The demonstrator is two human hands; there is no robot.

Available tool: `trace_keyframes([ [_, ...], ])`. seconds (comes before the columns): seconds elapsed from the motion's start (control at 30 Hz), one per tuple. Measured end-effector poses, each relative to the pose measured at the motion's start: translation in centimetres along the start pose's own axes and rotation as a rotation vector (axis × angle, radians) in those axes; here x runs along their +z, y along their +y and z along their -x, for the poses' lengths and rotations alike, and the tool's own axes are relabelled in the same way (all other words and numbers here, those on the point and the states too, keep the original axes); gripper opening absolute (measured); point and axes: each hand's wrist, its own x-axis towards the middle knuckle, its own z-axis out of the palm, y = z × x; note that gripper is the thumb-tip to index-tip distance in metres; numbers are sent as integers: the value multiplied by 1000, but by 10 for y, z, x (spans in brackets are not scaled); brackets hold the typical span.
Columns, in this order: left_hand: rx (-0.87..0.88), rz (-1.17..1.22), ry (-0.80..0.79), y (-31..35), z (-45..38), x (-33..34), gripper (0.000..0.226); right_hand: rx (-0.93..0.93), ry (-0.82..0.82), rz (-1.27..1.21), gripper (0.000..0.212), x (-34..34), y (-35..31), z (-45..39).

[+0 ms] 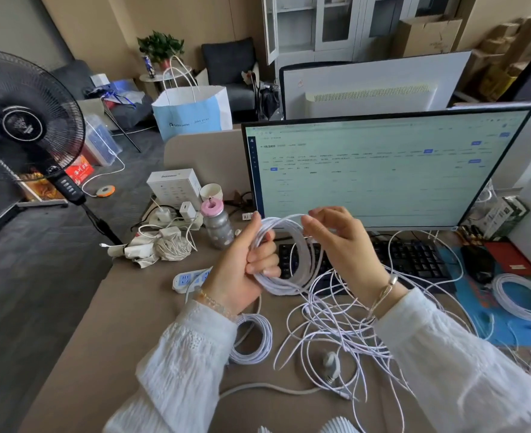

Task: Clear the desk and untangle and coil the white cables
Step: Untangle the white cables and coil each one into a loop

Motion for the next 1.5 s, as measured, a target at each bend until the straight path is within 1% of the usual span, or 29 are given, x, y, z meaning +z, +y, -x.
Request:
trace_keyframes([
  [0.07, -89, 41, -110, 2, 3, 3, 43, 88, -56, -151, 17, 0, 2, 0],
  [0.13, -180, 66, -206, 3, 5, 4, 47, 149, -111, -287, 21, 2, 3, 3],
  [0.23, -255, 109, -267, 0, 6, 3, 47, 178, -96, -396, 15, 2, 4, 4],
  [0.3, -238, 116, -220, -2, 5, 3, 49, 221, -111, -464, 17, -2, 5, 3],
  [0.4, -189, 2, -91, -4, 5, 5, 49, 286, -159, -533, 19, -8, 6, 0],
  [0.47, -176, -69, -42, -3, 5, 6, 50, 313, -172, -596, 27, -9, 9, 1],
  [0.53, -162, -84, -18, 1, 3, 7, 51, 334, -191, -641, 34, -9, 12, 3],
  [0.6, -132, -64, 22, 8, 1, 7, 52, 358, -246, -601, 38, -8, 17, 7],
  [0.77, -30, -9, 128, 28, -6, 2, 50, 434, -430, -348, 55, -7, 35, 18],
  [0.83, 17, 73, 158, 38, -7, -4, 50, 434, -532, -255, 51, -12, 43, 25],
  [0.9, 70, 156, 183, 49, -8, -12, 51, 413, -622, -126, 40, -16, 52, 32],
  [0.93, 99, 190, 196, 54, -8, -16, 52, 401, -640, -33, 32, -17, 59, 35],
  [1.0, 151, 250, 218, 65, -7, -25, 52, 403, -611, 149, 18, -18, 73, 37],
  [1.07, 196, 286, 227, 75, -5, -32, 48, 415, -530, 261, 16, -22, 90, 38],
  [1.1, 219, 293, 227, 80, -3, -34, 47, 424, -491, 273, 14, -24, 98, 38],
  [1.17, 265, 300, 232, 87, 0, -38, 48, 423, -421, 236, 8, -30, 109, 39],
  [1.27, 343, 287, 274, 88, 3, -40, 48, 369, -244, 186, 12, -32, 106, 37],
  [1.37, 415, 178, 347, 82, 1, -40, 48, 269, -71, 73, 12, -29, 80, 30],
  [1.5, 422, 34, 382, 71, -2, -40, 49, 115, 28, -129, 4, -22, 32, 23],
])
